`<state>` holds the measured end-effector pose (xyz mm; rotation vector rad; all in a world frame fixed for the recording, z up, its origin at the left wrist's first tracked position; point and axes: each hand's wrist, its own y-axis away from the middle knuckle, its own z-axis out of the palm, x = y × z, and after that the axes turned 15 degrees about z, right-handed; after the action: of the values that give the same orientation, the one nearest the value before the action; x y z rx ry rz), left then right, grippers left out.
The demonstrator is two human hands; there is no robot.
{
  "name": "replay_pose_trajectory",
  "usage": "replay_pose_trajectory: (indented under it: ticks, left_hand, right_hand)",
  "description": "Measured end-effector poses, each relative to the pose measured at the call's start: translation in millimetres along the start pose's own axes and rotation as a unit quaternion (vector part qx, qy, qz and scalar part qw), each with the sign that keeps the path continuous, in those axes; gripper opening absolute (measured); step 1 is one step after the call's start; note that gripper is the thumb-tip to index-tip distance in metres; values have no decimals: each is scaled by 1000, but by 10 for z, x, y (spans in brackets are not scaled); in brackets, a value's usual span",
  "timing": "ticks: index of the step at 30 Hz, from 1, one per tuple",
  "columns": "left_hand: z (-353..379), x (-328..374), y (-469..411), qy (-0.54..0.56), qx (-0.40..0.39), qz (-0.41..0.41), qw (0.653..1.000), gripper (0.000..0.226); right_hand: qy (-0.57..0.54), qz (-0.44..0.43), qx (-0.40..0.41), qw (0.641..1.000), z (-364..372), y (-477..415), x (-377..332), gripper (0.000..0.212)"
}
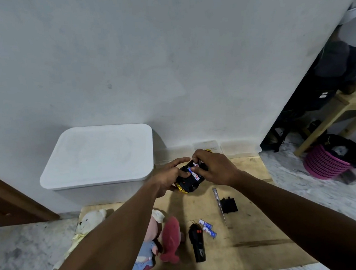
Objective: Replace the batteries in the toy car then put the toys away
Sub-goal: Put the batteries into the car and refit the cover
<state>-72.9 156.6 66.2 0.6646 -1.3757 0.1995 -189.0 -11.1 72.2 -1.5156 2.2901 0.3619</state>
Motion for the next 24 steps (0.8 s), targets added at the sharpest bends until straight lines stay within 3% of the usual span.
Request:
replay_pose_trajectory:
  ticks: [2,4,8,11,14,18,21,24]
  left_hand:
    - [13,-10,-2,7,-9,-15,1000,51]
    - [20,-29,0,15,-17,-26,999,54]
    - [-5,-59,11,24,-17,-21,999,52]
    - [-16,-59,2,33,-10,-5,999,52]
    - [8,-30,-25,63,2,12,998,54]
    - [47,21,-31,54,17,13,998,47]
    - [62,5,-55,50,23,15,998,41]
    - [78,-33,-84,52,33,27,998,43]
  right_hand:
    - [-32,30,-3,999,-6,3,-49,15]
    - [-132,72,1,989,-33,0,-107,11]
    - [-347,173,30,921,-118,-45,-181,20]
    - [-427,249,11,869,-198,-61,-158,29]
    - [-508,298,17,808,-235,-68,-98,20]
    - [-551,347,18,759,-171,-66,-61,24]
    - [-529,356,15,770,-101,-55,-50,40]
    - [-475,350,21,807,-28,-28,-61,37]
